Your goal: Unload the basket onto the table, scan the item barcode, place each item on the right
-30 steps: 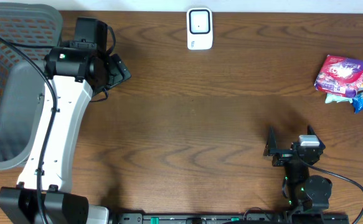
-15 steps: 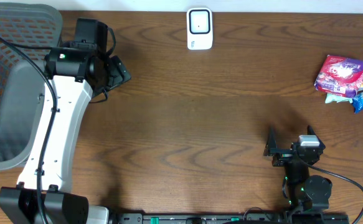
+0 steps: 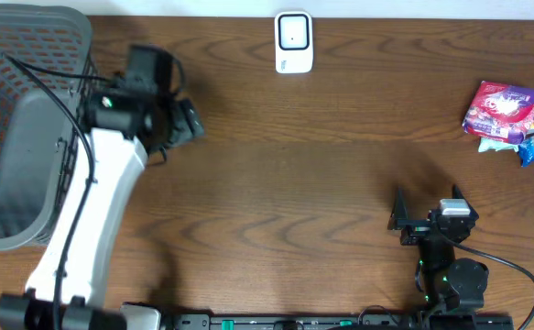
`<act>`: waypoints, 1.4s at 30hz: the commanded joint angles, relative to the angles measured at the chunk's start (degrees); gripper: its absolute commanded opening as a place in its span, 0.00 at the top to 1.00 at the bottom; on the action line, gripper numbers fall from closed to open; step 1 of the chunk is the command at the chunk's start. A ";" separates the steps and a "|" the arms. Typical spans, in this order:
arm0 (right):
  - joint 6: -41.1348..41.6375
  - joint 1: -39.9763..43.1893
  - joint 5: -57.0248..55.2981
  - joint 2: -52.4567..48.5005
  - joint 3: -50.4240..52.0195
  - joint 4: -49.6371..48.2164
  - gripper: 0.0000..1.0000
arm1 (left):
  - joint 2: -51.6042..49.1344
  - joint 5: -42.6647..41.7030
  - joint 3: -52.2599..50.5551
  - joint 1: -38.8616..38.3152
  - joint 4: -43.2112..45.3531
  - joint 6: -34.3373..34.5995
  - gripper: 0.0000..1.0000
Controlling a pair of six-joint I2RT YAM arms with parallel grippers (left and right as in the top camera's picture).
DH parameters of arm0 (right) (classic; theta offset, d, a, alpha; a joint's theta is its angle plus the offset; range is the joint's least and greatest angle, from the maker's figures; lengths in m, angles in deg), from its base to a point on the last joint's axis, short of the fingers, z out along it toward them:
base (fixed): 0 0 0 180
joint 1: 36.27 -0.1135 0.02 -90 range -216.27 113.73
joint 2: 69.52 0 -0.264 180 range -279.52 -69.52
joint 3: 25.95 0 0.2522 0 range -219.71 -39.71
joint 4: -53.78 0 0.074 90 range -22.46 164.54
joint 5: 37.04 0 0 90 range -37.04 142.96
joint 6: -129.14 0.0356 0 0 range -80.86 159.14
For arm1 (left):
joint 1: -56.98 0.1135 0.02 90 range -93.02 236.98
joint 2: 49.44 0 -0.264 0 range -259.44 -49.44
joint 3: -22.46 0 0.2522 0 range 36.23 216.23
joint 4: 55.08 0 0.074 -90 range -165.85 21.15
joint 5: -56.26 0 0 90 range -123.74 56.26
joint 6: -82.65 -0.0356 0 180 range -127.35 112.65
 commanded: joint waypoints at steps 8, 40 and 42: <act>0.61 -0.57 -0.28 0.48 0.28 0.02 0.01 | 28.30 -2.23 -30.71 -3.39 19.32 -5.75 0.02; 0.61 -0.57 -0.28 0.46 0.28 0.02 0.01 | 85.07 -5.55 -77.31 2.58 63.49 -10.16 0.02; 0.61 -0.57 -0.28 0.46 0.28 0.02 0.01 | 85.07 -5.53 -78.14 2.91 65.51 -10.16 0.02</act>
